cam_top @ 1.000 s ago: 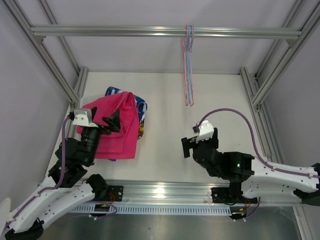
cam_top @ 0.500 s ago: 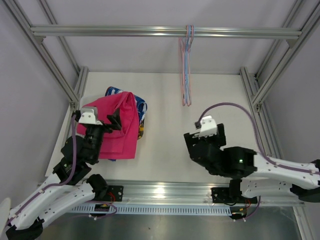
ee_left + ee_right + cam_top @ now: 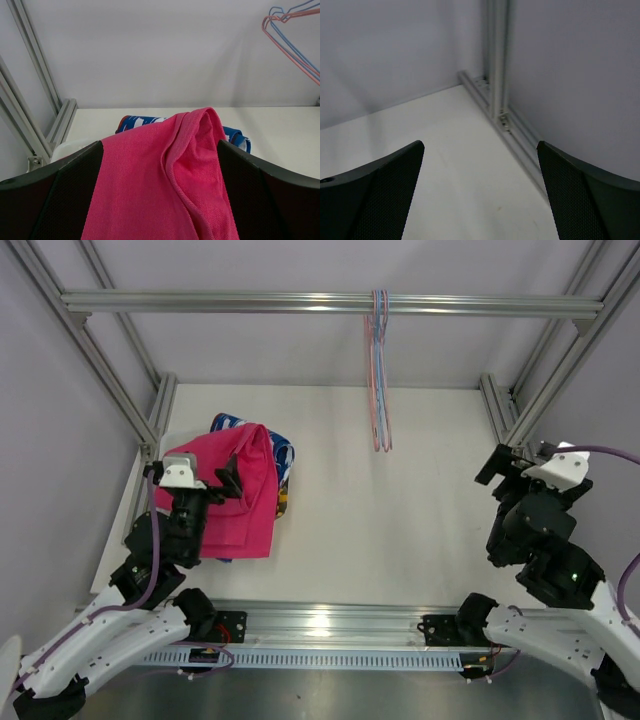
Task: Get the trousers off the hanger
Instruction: Reset both arms
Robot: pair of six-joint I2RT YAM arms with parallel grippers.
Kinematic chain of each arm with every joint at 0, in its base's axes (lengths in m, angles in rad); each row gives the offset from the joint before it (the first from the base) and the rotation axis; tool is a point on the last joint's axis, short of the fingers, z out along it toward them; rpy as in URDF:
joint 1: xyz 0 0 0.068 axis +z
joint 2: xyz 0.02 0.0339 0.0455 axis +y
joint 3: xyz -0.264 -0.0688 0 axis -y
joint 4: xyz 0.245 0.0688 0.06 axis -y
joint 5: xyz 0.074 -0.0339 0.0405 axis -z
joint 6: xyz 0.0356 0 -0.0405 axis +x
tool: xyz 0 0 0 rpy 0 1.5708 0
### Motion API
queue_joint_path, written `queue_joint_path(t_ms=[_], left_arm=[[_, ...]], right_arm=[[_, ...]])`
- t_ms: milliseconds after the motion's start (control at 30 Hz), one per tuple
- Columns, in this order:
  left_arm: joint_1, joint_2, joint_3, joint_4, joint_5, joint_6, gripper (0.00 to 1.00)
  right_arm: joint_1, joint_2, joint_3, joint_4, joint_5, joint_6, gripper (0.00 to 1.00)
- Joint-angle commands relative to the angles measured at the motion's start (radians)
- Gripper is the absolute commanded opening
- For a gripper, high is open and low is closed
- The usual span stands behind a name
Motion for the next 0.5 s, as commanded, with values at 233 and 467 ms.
queue_joint_path(t_ms=[233, 467], left_arm=[[0.007, -0.024, -0.028, 0.079, -0.023, 0.035, 1.0], [0.013, -0.033, -0.031, 0.084, -0.016, 0.024, 0.99]], right_arm=[[-0.369, 0.113, -0.068, 0.065, -0.067, 0.013, 0.99], [-0.427, 0.242, -0.003, -0.263, -0.198, 0.366, 0.99]])
